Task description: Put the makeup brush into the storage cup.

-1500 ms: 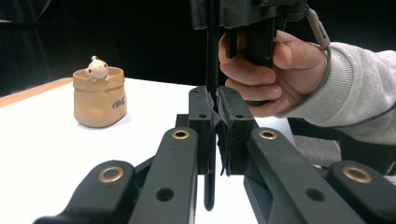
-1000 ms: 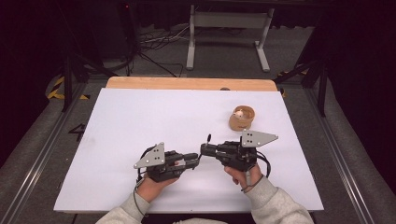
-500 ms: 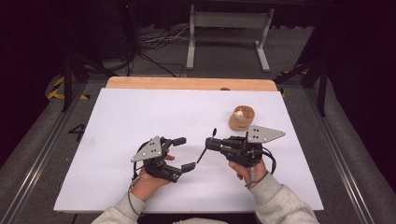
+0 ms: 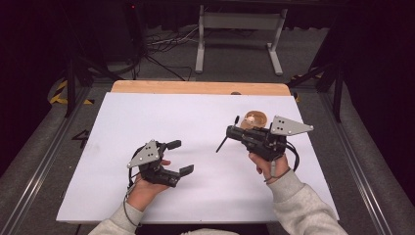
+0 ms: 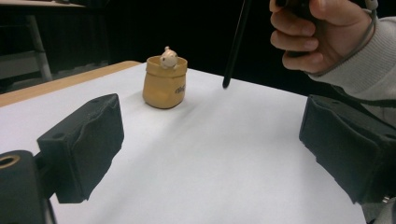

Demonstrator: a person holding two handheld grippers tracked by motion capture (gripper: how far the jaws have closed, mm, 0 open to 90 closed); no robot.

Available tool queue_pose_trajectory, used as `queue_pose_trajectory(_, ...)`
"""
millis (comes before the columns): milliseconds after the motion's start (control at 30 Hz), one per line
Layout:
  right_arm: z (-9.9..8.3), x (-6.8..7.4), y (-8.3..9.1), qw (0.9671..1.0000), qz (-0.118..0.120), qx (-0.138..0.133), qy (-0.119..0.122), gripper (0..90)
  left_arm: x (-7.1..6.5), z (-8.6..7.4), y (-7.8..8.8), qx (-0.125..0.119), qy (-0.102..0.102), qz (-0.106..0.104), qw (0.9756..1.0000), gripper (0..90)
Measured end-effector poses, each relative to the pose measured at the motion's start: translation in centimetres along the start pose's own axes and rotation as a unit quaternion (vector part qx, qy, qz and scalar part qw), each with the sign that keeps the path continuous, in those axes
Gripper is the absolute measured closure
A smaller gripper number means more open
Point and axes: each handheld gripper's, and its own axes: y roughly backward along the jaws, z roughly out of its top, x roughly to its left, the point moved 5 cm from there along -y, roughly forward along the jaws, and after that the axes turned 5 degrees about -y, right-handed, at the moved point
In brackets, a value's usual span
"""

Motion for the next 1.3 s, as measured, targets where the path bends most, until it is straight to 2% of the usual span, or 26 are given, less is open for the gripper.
queue_pose_trajectory(333,2.0,-2.0,1.1,0.9992,-0.038,-0.010,0.003,84.8,1.0,0.2,1.8,-0.007,0.007,0.025,0.9997,6.8)
queue_pose_trajectory(567,2.7,-4.0,1.1,0.9963,-0.083,-0.019,0.006,84.9,1.4,0.1,2.9,-0.002,0.002,0.043,0.9991,6.7)
queue_pose_trajectory(600,2.7,-4.0,1.1,0.9963,-0.083,-0.019,0.006,84.9,1.4,0.1,2.9,-0.002,0.002,0.043,0.9991,6.7)
queue_pose_trajectory(700,2.8,-5.3,1.1,0.9936,-0.111,-0.019,0.007,84.8,1.7,0.1,3.3,-0.003,0.004,0.051,0.9987,6.7)
queue_pose_trajectory(733,2.8,-5.3,1.1,0.9936,-0.111,-0.019,0.007,84.8,1.8,0.2,3.4,-0.005,0.003,0.055,0.9985,6.7)
queue_pose_trajectory(767,2.9,-6.0,1.1,0.9920,-0.125,-0.021,0.004,84.8,1.9,0.1,3.5,-0.002,0.004,0.059,0.9983,6.7)
queue_pose_trajectory(867,3.0,-6.6,1.1,0.9902,-0.138,-0.022,0.002,84.8,2.0,0.0,3.6,0.001,0.003,0.061,0.9981,6.7)
queue_pose_trajectory(1000,3.6,-8.0,1.2,0.9857,-0.167,-0.024,0.004,84.8,2.1,-0.1,3.7,0.005,0.002,0.064,0.9979,6.7)
queue_pose_trajectory(1067,3.7,-8.2,1.2,0.9849,-0.171,-0.024,0.004,84.8,2.1,-0.1,3.7,0.005,0.001,0.066,0.9978,6.7)
queue_pose_trajectory(1300,4.1,-9.4,1.3,0.9783,-0.206,-0.021,0.009,84.8,2.2,-0.2,3.8,0.006,0.002,0.071,0.9974,6.8)
